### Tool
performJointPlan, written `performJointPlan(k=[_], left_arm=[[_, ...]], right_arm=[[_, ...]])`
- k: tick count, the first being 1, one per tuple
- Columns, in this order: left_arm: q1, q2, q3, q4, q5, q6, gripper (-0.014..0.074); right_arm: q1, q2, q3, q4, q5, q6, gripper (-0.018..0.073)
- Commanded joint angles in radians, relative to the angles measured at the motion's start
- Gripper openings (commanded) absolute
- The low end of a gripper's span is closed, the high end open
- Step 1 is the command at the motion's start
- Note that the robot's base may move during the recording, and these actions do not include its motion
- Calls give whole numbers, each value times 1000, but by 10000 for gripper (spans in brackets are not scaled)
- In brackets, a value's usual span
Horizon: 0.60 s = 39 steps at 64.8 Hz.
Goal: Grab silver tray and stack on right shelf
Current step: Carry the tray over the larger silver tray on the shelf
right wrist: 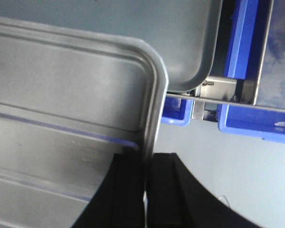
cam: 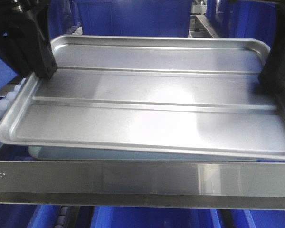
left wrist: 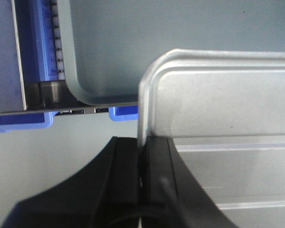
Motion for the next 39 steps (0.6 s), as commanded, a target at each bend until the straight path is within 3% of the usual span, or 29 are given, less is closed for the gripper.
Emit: performJointPlan(k=[1, 14, 21, 39], left_arm=[[0, -32, -42, 62, -52, 30, -93], [49, -4, -112, 105, -68, 42, -93], [108, 42, -166, 105, -97, 84, -93], [198, 186, -195, 106, -159, 84, -93]], right_arm=[[-3, -21, -59, -68, -16, -54, 57], [-50, -5, -158, -68, -16, -110, 57], [-119, 41, -210, -68, -16, -167, 57], [-268, 242, -262, -66, -30, -269, 57]])
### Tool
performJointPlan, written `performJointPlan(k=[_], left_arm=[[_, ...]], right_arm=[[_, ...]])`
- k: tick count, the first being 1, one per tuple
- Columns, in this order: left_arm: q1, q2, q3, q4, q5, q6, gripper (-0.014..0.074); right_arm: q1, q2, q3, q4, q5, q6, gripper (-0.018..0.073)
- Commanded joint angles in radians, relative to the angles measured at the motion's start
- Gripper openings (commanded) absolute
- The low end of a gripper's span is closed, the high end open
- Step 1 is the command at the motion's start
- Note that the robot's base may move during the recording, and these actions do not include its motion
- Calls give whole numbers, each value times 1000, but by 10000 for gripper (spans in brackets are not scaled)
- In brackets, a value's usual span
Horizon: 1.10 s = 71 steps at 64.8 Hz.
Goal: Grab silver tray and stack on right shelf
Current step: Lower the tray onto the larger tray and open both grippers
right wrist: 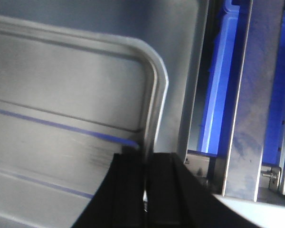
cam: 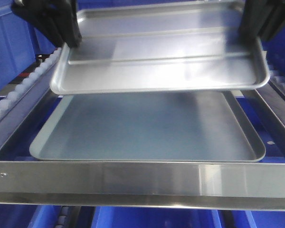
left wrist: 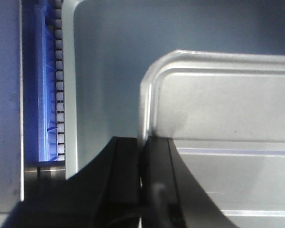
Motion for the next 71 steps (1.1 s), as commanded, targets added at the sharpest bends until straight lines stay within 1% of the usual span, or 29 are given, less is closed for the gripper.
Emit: performJointPlan(k=[1, 12, 24, 33, 44, 49, 52, 55, 56, 59, 60, 63, 67, 71], left_arm=[[34, 12, -31, 69, -15, 5, -93], [69, 100, -31, 69, -44, 5, -93], [101, 195, -31, 69, -79, 5, -93], [109, 236, -31, 70, -86, 8, -93], [109, 241, -34, 65, -116, 8, -92], [109, 241, -34, 59, -125, 8, -85], [109, 241, -34, 55, -128, 8, -49], [109, 241, -34, 49, -130, 8, 11], [109, 241, -34, 45, -130, 8, 35], [109, 241, -35, 46, -130, 8, 136], [109, 241, -34, 46, -130, 8, 183], [109, 241, -36, 44, -130, 8, 279], [109, 241, -42, 42, -125, 8, 391], [109, 241, -55, 42, -100, 8, 469]], right_arm=[[-45, 37, -34, -63, 7, -45, 57], [-75, 142, -34, -64, -62, -45, 57], [-77, 202, -34, -65, -134, -45, 57], [-77, 220, -34, -65, -159, -45, 57], [-77, 221, -34, -65, -176, -45, 64], [-77, 221, -34, -65, -182, -45, 112], [-77, 221, -34, -65, -182, -45, 171], [-77, 221, -34, -65, -182, -45, 261], [-77, 221, -34, -65, -182, -45, 276], [-77, 221, -34, -65, -182, -45, 379], [-77, 221, -34, -65, -182, -45, 421], [-77, 221, -34, -65, -179, -45, 496], [-77, 221, -34, -65, -177, -45, 564], [-77, 221, -34, -65, -177, -45, 586]])
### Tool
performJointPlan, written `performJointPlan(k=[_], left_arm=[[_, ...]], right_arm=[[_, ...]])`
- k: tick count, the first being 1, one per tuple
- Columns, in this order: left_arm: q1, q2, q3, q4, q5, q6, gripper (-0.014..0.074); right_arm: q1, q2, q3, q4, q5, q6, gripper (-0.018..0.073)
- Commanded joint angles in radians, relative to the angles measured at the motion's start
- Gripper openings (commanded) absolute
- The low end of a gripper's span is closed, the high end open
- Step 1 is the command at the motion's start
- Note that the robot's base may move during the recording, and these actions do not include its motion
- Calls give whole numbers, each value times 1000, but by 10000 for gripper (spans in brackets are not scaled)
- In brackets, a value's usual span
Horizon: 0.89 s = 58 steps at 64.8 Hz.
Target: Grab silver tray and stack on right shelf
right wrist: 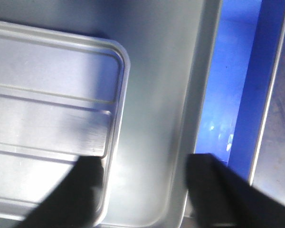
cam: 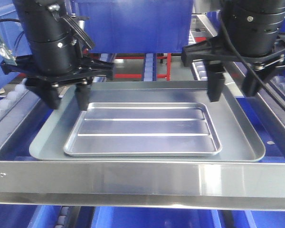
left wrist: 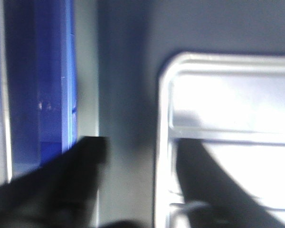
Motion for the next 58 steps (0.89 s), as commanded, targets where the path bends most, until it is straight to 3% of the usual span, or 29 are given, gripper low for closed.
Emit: performJointPlan(k=[1, 8, 18, 26, 35, 45, 58], left_arm=[[-1, -46, -48, 21, 12, -2, 487], [-1, -46, -84, 21, 67, 11, 506], [-1, -63, -147, 8, 160, 117, 494], [-1, -114, -148, -3, 165, 187, 433], [-1, -204, -113, -28, 161, 290, 234], [1, -342, 26, -22, 59, 302, -110], [1, -537, 307, -21, -188, 302, -86]], right_arm=[[-6, -47, -28, -36, -22, -10, 584], [-6, -47, -28, -36, -22, -10, 581], [-6, -50, -55, -35, 20, -12, 513], [-6, -55, -99, -31, 81, -58, 316], [-6, -94, -106, -22, 89, -125, 43], [-6, -151, -104, -18, 81, -155, 52], [-6, -239, -16, 12, 12, -248, 52]])
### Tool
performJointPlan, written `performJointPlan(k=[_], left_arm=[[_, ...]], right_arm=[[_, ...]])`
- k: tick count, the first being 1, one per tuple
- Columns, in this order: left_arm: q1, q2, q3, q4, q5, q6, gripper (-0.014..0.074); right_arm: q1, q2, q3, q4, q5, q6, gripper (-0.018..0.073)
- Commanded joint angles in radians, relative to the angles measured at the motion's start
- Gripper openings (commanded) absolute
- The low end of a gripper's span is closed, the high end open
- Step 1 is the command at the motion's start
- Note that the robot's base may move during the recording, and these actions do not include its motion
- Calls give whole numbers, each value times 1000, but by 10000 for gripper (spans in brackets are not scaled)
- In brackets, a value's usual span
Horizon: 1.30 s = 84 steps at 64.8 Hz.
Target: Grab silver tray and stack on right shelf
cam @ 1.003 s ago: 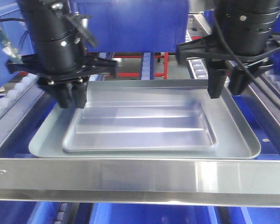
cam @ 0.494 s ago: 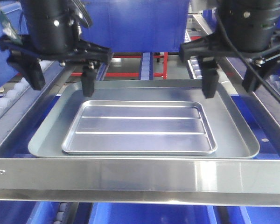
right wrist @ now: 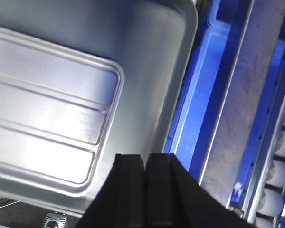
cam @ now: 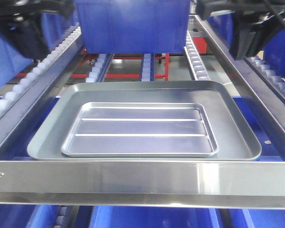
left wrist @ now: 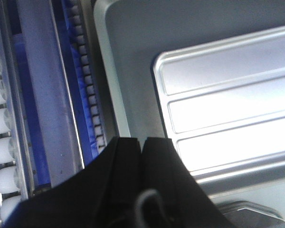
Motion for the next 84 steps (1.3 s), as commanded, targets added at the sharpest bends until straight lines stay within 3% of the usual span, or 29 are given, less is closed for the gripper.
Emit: performJointPlan(k=[1, 21, 28, 42, 63, 84], left_arm=[[1, -125, 105, 17, -168, 4, -86], [-1, -426, 484, 19, -518, 4, -86], [-1, -532, 569, 19, -581, 4, -86], [-1, -740, 664, 34, -595, 4, -90], [-1, -982, 666, 34, -610, 4, -90], [-1, -1020, 666, 34, -610, 4, -90]], right_arm=[[-6, -81, 26, 2, -73, -51, 52], [-6, -296, 395, 8, -322, -56, 52], [-6, -422, 538, 8, -418, -56, 52], [-5, -717, 720, 8, -502, -56, 52], [-5, -1128, 734, 7, -503, -56, 52], [-5, -1170, 734, 7, -498, -56, 52]])
